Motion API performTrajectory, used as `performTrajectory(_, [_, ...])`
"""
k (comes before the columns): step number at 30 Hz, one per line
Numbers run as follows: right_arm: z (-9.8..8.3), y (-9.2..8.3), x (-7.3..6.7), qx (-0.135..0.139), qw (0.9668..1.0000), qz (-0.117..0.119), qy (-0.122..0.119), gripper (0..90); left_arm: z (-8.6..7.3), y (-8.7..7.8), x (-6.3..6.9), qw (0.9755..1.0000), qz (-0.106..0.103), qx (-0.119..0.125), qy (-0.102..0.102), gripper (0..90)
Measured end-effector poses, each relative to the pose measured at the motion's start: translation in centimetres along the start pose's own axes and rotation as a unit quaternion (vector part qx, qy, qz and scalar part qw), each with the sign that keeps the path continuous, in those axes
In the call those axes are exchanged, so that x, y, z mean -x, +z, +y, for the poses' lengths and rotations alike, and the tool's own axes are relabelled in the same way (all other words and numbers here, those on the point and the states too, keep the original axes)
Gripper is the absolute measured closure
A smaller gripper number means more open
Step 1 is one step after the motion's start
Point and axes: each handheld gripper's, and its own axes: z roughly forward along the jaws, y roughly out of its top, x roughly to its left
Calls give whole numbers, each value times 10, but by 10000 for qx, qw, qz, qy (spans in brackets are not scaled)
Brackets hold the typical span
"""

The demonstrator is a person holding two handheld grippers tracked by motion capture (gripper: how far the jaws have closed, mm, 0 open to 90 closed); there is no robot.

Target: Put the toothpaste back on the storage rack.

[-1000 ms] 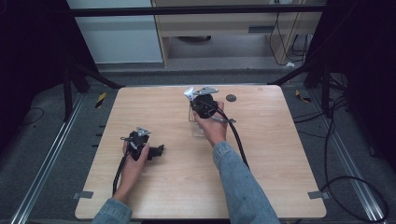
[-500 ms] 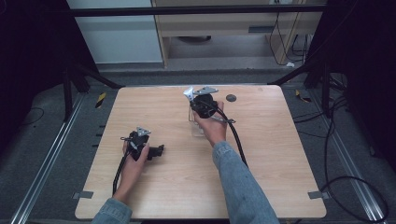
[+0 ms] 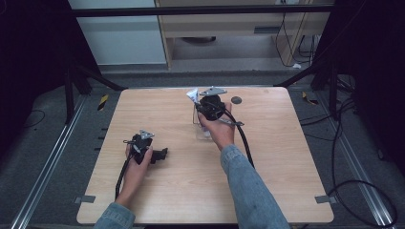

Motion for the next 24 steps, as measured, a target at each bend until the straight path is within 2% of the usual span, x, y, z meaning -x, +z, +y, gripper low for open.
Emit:
performTrajectory(12, [3,-10,6,2,10000,-6,26,741,0,0,0,10000,1,-2,3,0])
performTrajectory(24, [5,-30,14,-91,9999,-52,0,706,0,0,0,10000,-1,1,-3,0])
